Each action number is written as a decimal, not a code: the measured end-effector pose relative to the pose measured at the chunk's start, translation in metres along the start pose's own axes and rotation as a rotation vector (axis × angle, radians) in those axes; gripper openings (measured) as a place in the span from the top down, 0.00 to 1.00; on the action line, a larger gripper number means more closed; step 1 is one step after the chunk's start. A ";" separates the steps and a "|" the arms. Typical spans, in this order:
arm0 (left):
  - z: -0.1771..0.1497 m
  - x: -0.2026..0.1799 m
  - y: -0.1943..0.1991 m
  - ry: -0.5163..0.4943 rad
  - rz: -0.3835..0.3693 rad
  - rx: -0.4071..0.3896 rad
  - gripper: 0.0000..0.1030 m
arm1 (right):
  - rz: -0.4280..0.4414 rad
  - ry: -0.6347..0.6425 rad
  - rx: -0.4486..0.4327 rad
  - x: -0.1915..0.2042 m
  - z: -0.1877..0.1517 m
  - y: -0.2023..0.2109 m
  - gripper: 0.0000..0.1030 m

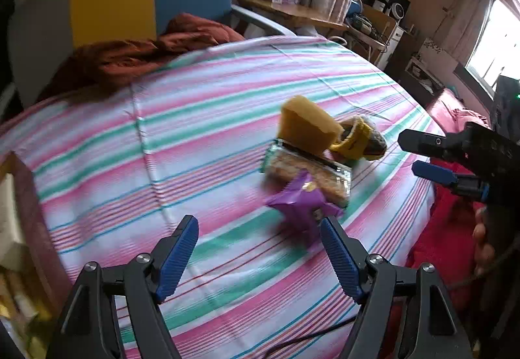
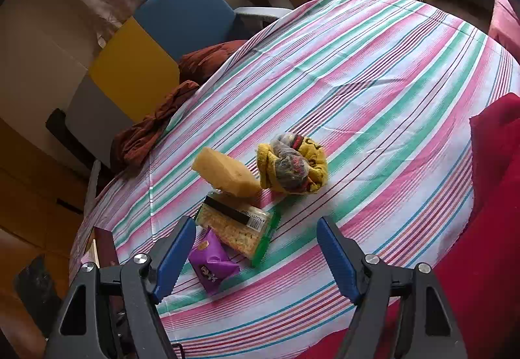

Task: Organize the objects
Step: 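Lower the left gripper onto the purple snack packet and close it, then grasp the yellow knitted toy in mesh with the right gripper while the left holds the purple packet, then carry the purple packet and knitted toy into the gold tray and release both, then move both grippers back toward the yellow sponge and cracker packet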

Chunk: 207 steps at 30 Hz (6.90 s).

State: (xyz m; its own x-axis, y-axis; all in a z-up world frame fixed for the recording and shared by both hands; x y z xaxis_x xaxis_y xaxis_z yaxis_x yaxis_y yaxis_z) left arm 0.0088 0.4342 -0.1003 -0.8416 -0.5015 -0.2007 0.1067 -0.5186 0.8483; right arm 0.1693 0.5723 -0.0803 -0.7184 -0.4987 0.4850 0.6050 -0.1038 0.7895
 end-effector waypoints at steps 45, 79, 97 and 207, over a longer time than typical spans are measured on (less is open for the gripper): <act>-0.035 0.028 -0.027 0.060 -0.007 0.019 0.49 | -0.018 0.030 0.068 0.000 -0.004 -0.007 0.24; -0.038 0.029 -0.027 0.046 -0.020 -0.036 0.49 | -0.233 0.009 0.120 -0.020 0.042 -0.069 0.53; -0.040 0.026 -0.022 0.014 0.029 -0.052 0.49 | -0.177 0.028 0.000 -0.006 0.057 -0.046 0.53; -0.162 0.246 0.172 0.608 0.148 -0.285 0.51 | 0.259 0.893 0.411 0.283 -0.222 -0.090 0.30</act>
State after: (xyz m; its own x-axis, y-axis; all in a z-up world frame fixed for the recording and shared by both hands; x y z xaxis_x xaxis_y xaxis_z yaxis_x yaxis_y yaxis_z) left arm -0.0941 0.1098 -0.0826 -0.3697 -0.8374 -0.4025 0.4032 -0.5349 0.7425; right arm -0.0124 0.2497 -0.0982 0.0389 -0.9417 0.3341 0.4202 0.3188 0.8496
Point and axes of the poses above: each gripper's, at about its wrist camera, not at the fingertips, and y roughly against the way its jaws point, x to its left, z to its top, the point moved 7 cm from there along -y, roughly the way its jaws point, and after that the axes turned 5 degrees about x, right-handed, at the moved point
